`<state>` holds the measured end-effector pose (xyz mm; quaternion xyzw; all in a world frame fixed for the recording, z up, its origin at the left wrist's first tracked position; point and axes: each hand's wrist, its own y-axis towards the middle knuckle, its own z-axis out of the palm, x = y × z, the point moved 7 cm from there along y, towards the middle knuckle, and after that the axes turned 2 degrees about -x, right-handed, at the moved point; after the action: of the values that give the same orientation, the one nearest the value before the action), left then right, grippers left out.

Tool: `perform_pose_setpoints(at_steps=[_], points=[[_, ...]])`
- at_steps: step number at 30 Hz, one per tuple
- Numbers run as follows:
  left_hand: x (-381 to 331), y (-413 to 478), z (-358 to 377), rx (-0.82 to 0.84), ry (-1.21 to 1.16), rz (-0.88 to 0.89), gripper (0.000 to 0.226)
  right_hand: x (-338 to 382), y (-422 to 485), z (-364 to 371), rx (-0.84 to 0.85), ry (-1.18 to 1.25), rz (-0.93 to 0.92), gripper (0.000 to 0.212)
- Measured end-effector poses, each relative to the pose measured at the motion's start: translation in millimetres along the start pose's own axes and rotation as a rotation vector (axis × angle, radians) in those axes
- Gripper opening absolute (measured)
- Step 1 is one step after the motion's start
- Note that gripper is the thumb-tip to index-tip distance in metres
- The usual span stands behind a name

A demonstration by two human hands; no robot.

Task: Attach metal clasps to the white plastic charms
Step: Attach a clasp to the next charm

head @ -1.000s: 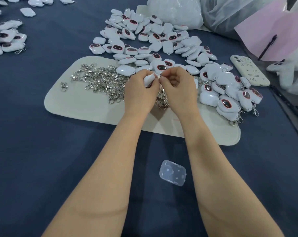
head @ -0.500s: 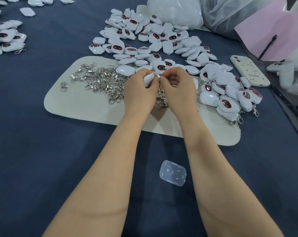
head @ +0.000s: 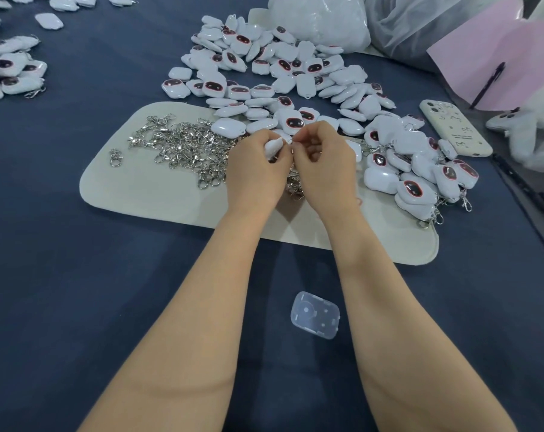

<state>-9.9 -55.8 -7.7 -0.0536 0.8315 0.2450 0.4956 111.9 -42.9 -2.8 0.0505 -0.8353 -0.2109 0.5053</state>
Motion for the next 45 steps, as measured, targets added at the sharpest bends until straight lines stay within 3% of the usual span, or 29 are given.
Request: perform_pose_setpoints(at_steps=[10, 18, 25, 32, 45], points=[[3, 2, -3, -0.019, -0.016, -0.039, 0.013, -3, 0, 0, 0.010, 0.005, 0.028, 0.017], [3, 1, 2, 0.025, 0.050, -0.007, 0.019, 3, -2, 4, 0.045, -0.054, -0.065, 0.013], [-3, 2, 1, 0.047, -0.092, -0.037, 0.018, -4, 2, -2, -0.014, 0.112, 0.057, 0.018], [-1, 1, 1, 0.048, -0.074, -0.027, 0.015, -6, 3, -1, 0.004, 0.114, 0.081, 0.019], [0, 0, 0, 0.010, -0.022, -0.036, 0.016, 4, -2, 0, -0.006, 0.029, -0.056, 0.012]])
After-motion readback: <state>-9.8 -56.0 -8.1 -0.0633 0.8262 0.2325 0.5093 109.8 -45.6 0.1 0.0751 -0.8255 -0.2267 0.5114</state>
